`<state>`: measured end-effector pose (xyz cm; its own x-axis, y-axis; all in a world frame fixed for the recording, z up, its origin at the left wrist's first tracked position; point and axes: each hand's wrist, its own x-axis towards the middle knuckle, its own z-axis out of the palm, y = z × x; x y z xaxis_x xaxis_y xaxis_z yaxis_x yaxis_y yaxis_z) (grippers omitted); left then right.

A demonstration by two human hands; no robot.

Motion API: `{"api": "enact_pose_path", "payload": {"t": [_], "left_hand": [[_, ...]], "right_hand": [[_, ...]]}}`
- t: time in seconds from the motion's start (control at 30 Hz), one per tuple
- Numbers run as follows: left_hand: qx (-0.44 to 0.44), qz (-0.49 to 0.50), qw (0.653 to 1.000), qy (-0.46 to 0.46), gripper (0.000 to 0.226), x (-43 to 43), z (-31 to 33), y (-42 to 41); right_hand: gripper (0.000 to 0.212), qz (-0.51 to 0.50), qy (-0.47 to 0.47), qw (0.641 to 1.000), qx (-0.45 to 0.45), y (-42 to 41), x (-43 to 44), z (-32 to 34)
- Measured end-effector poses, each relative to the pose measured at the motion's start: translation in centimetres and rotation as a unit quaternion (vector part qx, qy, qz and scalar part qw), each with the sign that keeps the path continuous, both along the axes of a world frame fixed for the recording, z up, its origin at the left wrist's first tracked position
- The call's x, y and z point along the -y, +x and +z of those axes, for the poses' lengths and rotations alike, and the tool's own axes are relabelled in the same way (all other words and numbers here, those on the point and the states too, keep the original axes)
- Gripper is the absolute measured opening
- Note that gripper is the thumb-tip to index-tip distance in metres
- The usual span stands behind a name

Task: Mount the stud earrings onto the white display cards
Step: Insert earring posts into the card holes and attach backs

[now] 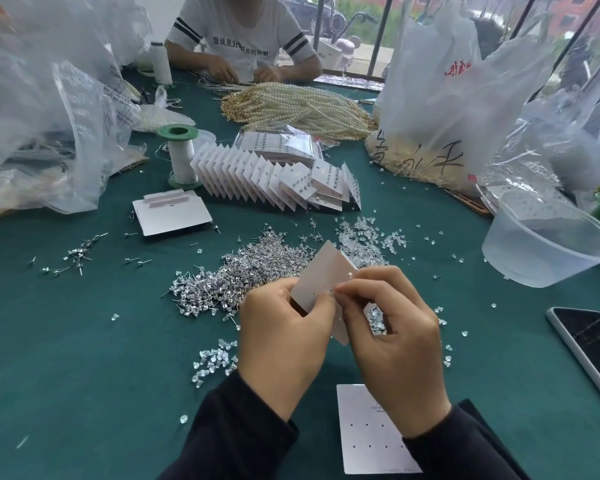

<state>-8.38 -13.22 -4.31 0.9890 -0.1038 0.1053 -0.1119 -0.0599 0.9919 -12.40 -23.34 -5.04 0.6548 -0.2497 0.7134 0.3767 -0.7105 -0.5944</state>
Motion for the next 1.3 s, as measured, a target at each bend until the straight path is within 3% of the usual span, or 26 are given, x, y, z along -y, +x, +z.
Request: {"api": "enact_pose_path", "payload": {"t": [0.3, 0.6, 0.73, 1.0, 1.17, 1.3], "left_hand": [[0.018, -0.042, 0.999, 0.016, 0.021, -0.14, -0.19, -0.02], [-0.049, -0.082, 0.993, -0.066, 0.018, -0.18, -0.63, 0.3], [-0.062, -0.078, 0.993, -0.062, 0.016, -0.17, -0.47, 0.35], [0.046, -0.018, 0.997, 0.062, 0.024, -0.15, -0.02, -0.08], [0.09, -0.005, 0.993, 0.081, 0.026, -0.02, -0.04, -0.2], [0.107, -0.006, 0.99, 0.089, 0.015, -0.05, -0.12, -0.26]], "right_hand": [[0.008, -0.029, -0.004, 1.0, -0.007, 0.16, -0.09, -0.33], [0.01, -0.039, 0.006, 0.999, -0.011, 0.24, -0.26, -0.63], [0.008, -0.037, 0.003, 0.999, -0.021, 0.12, -0.17, -0.51], [0.003, -0.045, -0.007, 0.999, -0.02, -0.24, -0.24, -0.19], [0.004, -0.051, -0.013, 0.999, -0.007, -0.33, -0.32, -0.26], [0.005, -0.069, -0.032, 0.997, -0.004, -0.2, -0.48, -0.35]]}}
